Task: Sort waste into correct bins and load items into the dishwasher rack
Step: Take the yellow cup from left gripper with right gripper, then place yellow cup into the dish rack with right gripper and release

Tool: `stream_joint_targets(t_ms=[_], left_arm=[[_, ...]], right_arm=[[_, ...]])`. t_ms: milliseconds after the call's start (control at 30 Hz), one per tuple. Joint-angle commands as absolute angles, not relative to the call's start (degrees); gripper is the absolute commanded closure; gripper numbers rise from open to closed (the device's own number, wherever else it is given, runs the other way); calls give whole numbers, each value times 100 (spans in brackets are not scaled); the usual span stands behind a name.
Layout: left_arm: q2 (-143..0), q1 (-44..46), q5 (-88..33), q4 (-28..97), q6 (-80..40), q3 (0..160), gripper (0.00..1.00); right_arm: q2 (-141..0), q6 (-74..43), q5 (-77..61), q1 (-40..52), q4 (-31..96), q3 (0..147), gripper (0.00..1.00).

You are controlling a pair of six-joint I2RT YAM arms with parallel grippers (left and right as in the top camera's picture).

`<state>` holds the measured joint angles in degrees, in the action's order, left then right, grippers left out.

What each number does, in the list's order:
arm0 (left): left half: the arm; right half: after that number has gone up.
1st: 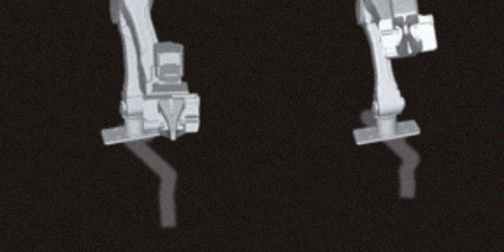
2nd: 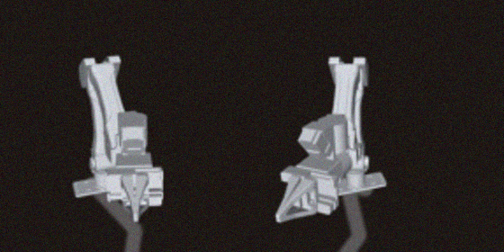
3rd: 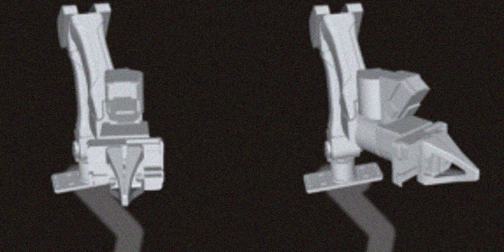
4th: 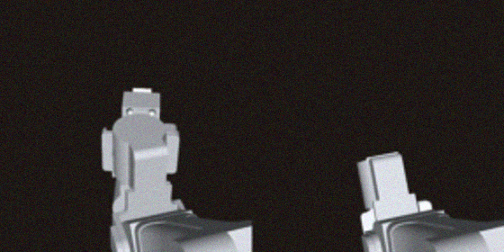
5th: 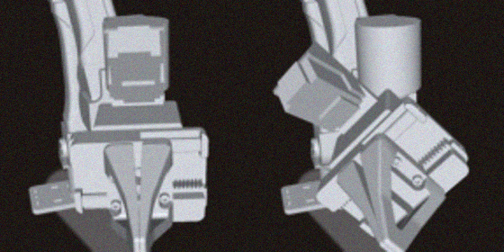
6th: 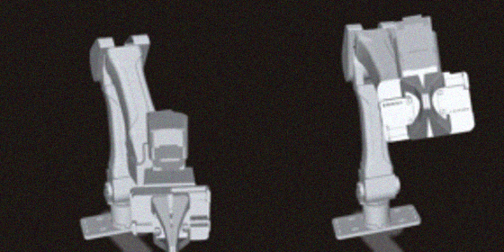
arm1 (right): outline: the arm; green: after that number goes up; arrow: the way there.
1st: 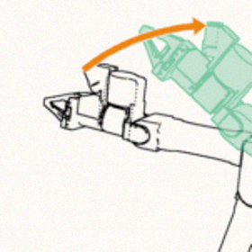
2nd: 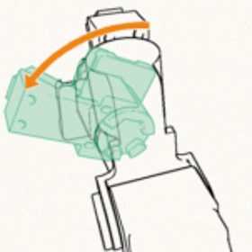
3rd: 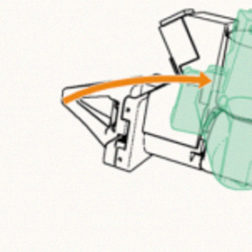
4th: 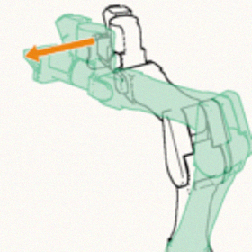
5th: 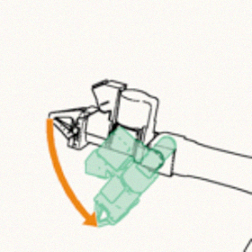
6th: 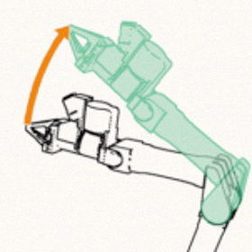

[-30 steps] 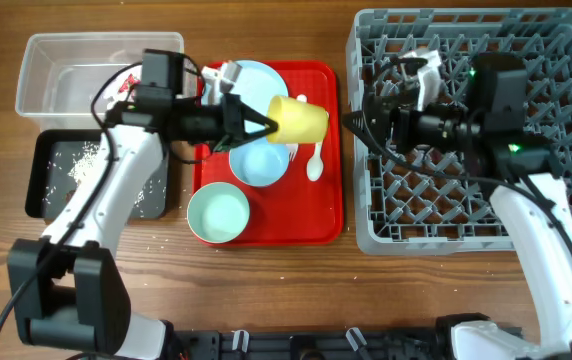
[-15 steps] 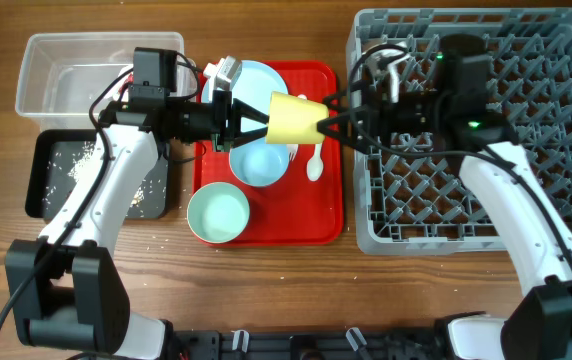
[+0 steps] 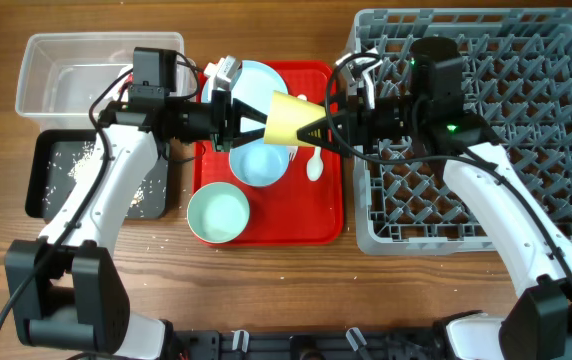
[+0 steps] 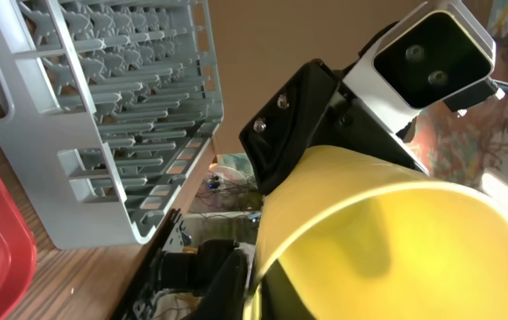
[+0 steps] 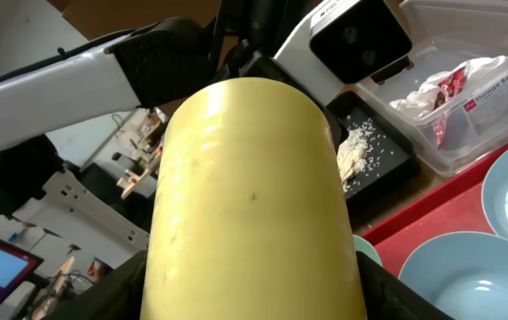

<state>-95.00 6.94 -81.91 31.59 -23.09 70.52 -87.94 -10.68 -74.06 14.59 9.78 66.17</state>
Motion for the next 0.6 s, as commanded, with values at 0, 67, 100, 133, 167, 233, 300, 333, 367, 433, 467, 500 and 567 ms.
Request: stream_joint_targets(t_ms=[0,67,100,133,167,233,300,333,367,433,467,500,567], left_arm=[[-9384,663,-8243,3142,-2296,7159,80],[-9384,663,-8243,3142,-2296,7159,69],[-9384,663,-8243,3142,-2296,7159,63],[-9384,663,-8243,3142,-2294,7159,57],[-9384,661,-8232,3140,-2292,7159,53],[-9384,661,-8082,3142,-2294,7159,50],[-9384,661,-7894,3144,-2294,7159,50],[-9384,663,-7710,3146,-2294,7159,50],[-9384,663,-7540,3146,-2294,7159,50],[-9384,663,-7181,3153,-2294,7159,50],[-9384,663,-6995,3175,-2294,7159,50],[-9384,663,-6805,3197,-2294,7159,50],[-9384,663,-6434,3280,-2290,7159,50]], right_arm=[[-8866,-1186,-7216,1463,941,6740,38],[-8862,-1288,-7089,1374,943,6740,39],[-8853,-1363,-7030,1308,945,6740,39],[-8844,-1450,-6947,1225,947,6740,39],[-8820,-1551,-6871,1129,954,6740,39],[-8761,-1662,-6801,919,969,6740,39],[-8694,-1673,-6783,740,1063,6740,39],[-8637,-1684,-6674,611,1232,6742,39],[-8584,-1695,-6510,513,1409,6742,39],[-8460,-1688,-6047,362,1848,6746,39],[-8392,-1664,-5774,307,2097,6753,39],[-8324,-1651,-5498,259,2333,6757,39],[-8173,-1625,-4825,217,2891,6818,39]])
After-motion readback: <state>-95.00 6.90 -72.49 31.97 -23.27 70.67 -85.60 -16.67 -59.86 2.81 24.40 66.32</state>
